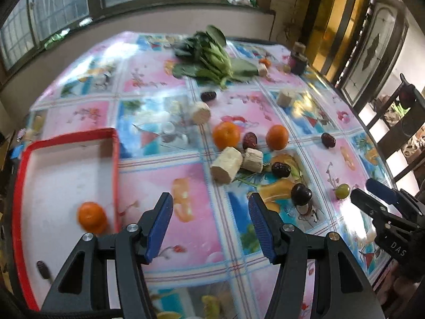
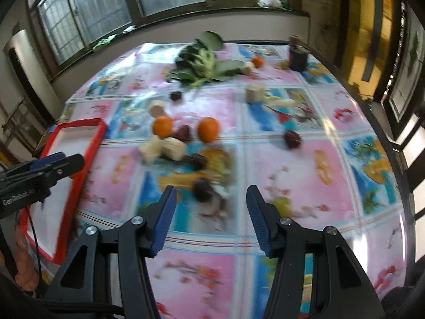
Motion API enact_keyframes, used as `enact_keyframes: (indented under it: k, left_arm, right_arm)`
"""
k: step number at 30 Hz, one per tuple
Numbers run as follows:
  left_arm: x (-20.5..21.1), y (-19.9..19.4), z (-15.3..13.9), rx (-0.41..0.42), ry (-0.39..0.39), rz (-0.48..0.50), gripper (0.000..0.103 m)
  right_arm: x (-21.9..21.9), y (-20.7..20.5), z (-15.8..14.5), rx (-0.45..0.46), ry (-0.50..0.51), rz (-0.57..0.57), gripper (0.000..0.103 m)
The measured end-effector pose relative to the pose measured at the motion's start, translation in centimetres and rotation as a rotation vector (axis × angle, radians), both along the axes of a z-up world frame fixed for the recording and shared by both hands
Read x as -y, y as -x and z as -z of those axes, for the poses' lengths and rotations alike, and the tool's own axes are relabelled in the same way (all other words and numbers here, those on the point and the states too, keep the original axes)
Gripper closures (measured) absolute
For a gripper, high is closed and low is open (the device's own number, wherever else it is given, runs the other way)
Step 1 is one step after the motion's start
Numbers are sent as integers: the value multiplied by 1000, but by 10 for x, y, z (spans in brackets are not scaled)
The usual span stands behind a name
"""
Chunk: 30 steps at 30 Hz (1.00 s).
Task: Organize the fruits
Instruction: 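Open the right tool to drop the orange in the tray while the left tool withdraws, then grasp the green round fruit with the right tool while the left tool grasps a white root chunk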
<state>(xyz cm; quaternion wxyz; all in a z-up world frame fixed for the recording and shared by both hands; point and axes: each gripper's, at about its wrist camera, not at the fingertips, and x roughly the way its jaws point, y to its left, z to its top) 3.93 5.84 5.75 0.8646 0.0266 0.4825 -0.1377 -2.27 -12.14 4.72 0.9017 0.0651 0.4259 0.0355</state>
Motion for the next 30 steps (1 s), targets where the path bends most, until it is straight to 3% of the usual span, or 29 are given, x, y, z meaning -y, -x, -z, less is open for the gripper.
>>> enact_keyframes:
  k: [2, 8, 16, 24, 30]
  left_arm:
    - [3, -6, 8, -9, -8, 1, 44]
    - [12, -21, 19, -20, -29, 57, 44]
    - [19, -38, 31, -47, -26, 90, 44]
    - [18, -50, 41, -61, 12, 102, 44]
    - [31, -55, 43, -29, -23, 142, 48]
  right_arm:
    - [16, 6, -1, 19, 5, 42, 47]
    - [52, 5, 21, -41, 8, 98, 47]
    - [61, -7, 43, -73, 15, 95, 47]
    - [42, -17, 50, -86, 101, 38, 74]
    - [43, -16, 51, -71, 81, 45, 77]
